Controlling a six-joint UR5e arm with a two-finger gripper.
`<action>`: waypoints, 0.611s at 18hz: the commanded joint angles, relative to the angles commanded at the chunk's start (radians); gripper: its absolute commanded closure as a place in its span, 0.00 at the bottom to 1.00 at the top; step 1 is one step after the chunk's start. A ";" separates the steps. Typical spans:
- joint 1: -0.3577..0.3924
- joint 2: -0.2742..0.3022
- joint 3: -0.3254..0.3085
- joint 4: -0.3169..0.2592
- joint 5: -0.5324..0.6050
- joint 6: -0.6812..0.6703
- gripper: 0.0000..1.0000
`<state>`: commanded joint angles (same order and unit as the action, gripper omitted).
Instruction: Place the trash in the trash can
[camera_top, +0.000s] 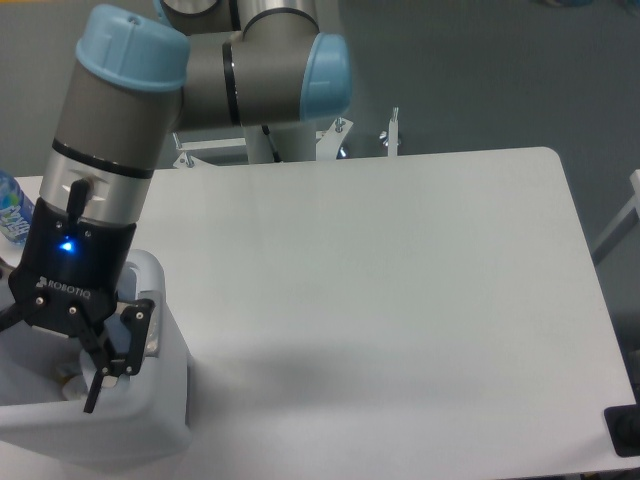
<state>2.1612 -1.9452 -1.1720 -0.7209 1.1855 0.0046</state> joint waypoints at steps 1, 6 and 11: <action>0.017 0.008 0.000 -0.005 0.037 0.006 0.00; 0.075 0.038 -0.012 -0.009 0.267 0.084 0.00; 0.143 0.061 -0.023 -0.136 0.422 0.344 0.00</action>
<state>2.3039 -1.8838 -1.1949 -0.8570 1.6075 0.3491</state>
